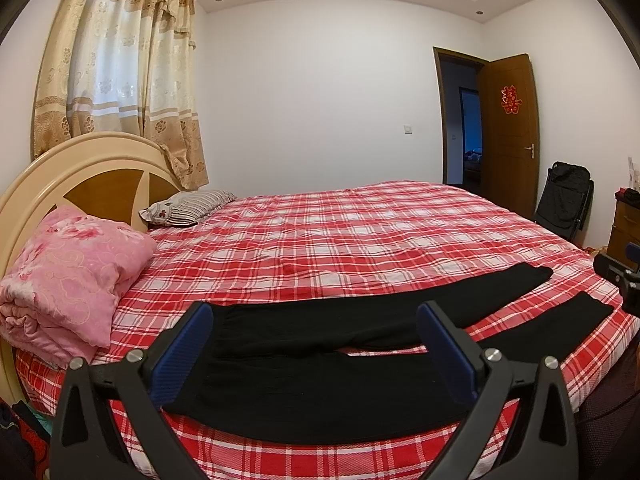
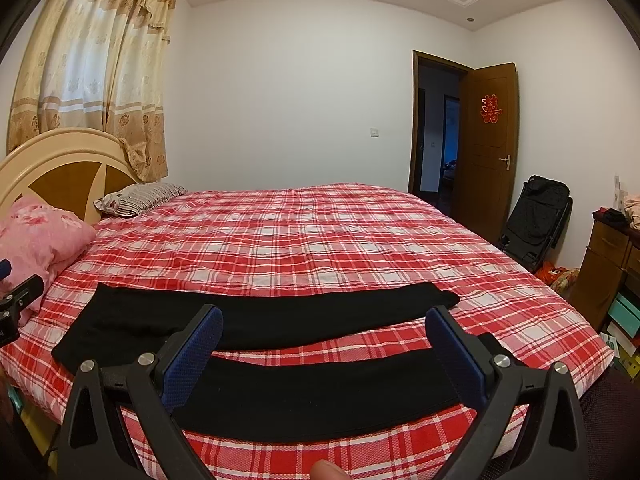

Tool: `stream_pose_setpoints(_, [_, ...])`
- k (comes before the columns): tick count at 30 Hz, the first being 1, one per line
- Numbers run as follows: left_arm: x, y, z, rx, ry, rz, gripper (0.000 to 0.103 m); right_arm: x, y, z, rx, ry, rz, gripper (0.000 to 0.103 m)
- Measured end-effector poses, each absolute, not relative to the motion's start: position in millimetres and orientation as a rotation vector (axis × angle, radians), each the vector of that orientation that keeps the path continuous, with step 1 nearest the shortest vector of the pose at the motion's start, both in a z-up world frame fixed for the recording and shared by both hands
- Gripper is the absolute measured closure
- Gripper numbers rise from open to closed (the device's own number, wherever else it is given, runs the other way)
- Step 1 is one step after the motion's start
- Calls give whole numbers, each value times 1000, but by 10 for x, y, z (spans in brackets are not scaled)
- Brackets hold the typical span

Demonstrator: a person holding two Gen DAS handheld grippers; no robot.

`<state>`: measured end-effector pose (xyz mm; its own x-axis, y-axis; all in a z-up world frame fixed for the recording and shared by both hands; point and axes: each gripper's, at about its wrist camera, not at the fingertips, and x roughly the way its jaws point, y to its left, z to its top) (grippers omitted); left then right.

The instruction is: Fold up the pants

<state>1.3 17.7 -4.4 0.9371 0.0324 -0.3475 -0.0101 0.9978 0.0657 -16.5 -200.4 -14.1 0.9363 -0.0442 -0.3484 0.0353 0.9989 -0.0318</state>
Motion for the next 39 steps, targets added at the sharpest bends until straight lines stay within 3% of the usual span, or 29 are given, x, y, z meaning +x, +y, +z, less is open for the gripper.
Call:
stream_pose_setpoints(26, [4,231,-99,54,373,29,0,-120,-1940,-185,-42,376,-28,1])
stream_pose_setpoints(39, [293,523,-276,60,421,56,0,322,-2131,-546,-5,478,9,1])
